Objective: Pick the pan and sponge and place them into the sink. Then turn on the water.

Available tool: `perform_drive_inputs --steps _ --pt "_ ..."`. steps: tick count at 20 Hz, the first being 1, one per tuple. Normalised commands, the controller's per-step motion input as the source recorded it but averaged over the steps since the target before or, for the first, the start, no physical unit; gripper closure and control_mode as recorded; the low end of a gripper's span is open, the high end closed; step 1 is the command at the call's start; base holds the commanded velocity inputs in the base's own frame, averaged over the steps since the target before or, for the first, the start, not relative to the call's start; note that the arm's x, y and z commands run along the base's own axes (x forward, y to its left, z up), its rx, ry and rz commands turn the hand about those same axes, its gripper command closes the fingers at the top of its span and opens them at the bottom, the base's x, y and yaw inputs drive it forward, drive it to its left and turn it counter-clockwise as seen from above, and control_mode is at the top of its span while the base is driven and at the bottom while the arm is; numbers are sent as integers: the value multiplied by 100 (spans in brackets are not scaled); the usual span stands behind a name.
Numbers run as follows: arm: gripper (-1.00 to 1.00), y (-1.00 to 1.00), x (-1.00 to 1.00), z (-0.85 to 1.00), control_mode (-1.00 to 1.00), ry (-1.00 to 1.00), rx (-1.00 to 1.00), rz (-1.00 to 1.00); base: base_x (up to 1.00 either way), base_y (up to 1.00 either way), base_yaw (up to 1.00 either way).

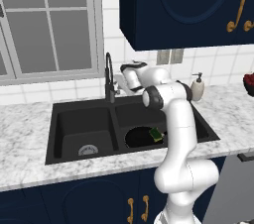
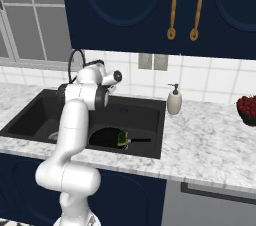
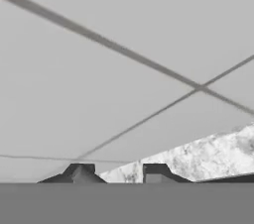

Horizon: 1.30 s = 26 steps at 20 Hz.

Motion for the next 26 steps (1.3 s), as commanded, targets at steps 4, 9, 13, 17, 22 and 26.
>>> perform_drive_inputs --steps 4,9,13,17,22,26 --pt "100 -77 0 -16 -100 9 41 -6 0 0 0" --pt "100 -63 -2 0 -100 17 32 -20 0 0 0" --pt "100 -14 -14 -6 -100 10 5 -21 0 0 0" --pt "100 0 -10 0 -100 5 1 -13 0 0 0" --pt "100 0 0 0 -100 0 0 0 0 0 0" --pt "100 0 0 0 -100 0 0 0 0 0 0"
